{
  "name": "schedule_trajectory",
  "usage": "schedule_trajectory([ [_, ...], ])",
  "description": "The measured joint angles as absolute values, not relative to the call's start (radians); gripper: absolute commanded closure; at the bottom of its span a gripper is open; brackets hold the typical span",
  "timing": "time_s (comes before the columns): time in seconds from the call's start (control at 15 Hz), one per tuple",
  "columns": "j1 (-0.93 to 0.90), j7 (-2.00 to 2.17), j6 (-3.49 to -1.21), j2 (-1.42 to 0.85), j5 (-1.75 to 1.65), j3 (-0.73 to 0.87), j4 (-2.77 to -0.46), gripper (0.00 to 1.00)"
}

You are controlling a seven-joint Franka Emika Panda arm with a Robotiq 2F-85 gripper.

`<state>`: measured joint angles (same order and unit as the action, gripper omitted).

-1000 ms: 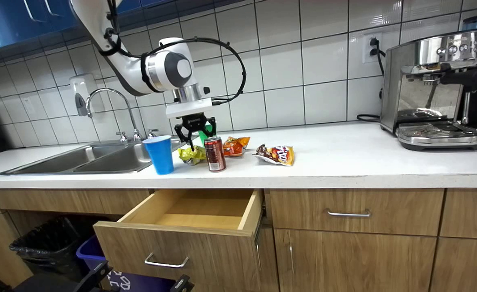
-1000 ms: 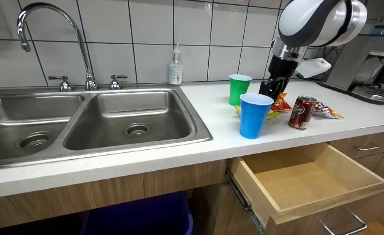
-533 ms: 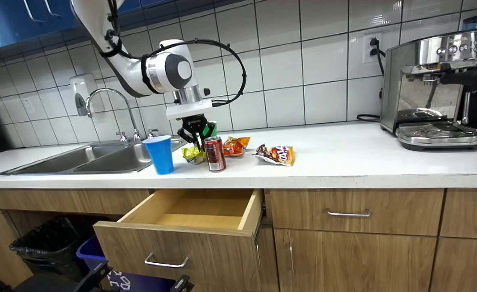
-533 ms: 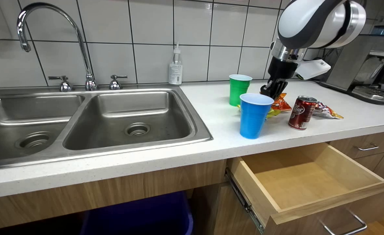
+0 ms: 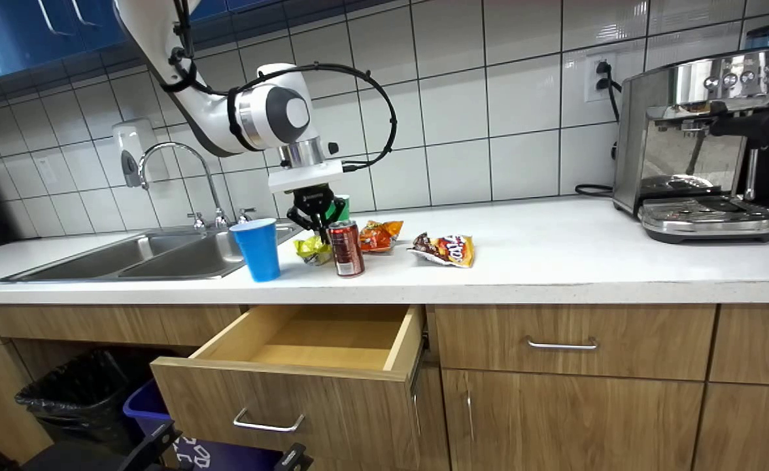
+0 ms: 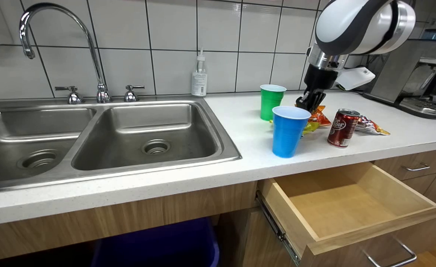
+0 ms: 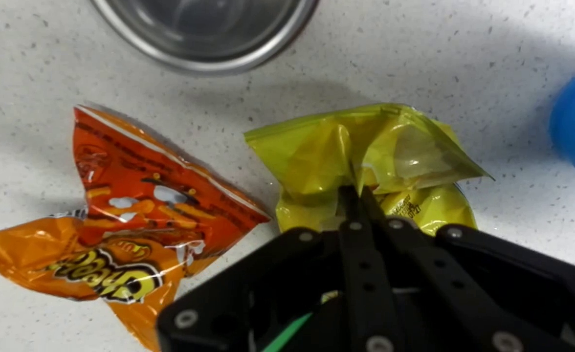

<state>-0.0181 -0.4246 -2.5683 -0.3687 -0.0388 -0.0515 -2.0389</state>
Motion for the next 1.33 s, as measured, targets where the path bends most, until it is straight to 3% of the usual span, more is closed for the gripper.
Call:
schedule_trajectory([
  [1.33, 0.043, -0.762, -2.53, -0.147, 0.162, -0.103, -2.074, 1.0],
])
